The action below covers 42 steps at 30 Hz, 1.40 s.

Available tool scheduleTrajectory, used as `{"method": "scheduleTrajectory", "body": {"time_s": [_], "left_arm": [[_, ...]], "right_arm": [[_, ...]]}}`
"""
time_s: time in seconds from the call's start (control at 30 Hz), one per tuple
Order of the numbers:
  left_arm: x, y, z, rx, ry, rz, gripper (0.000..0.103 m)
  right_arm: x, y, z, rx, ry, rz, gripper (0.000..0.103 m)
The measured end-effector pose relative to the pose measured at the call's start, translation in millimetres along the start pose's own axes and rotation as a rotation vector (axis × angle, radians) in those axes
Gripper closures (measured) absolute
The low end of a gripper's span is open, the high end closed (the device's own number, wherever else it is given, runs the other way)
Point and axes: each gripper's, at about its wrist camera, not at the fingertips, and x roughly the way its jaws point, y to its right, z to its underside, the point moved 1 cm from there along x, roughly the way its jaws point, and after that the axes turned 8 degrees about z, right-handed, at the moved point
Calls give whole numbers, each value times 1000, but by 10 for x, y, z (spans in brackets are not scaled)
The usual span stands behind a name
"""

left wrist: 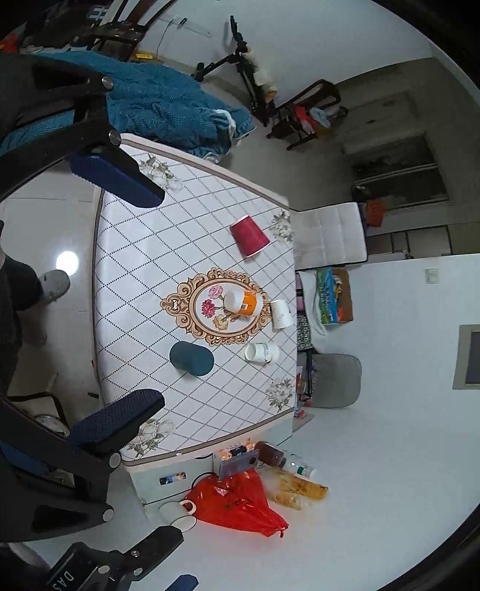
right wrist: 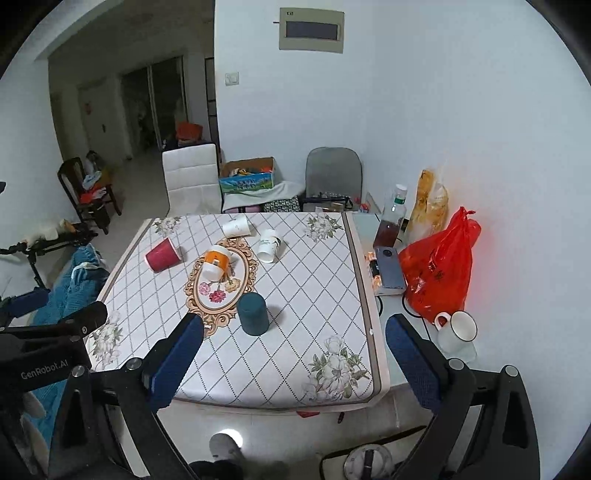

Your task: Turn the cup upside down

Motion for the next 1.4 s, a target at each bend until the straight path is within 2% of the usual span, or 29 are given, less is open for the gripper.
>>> {"method": "scheduleTrajectory", "body": {"time_s": [0.33, 0.87, 1.4], "left_arm": [[-238, -39, 111, -24, 32, -8, 2], [-209, 25, 242, -43, 9, 25, 2], [-210, 58, 234, -45, 13, 15, 2]], "right_arm": [[-210, 31, 52, -6, 8, -25, 1], [-89, 60, 61, -24, -24, -35, 1], [-19, 77, 99, -19, -35, -46, 1]]}}
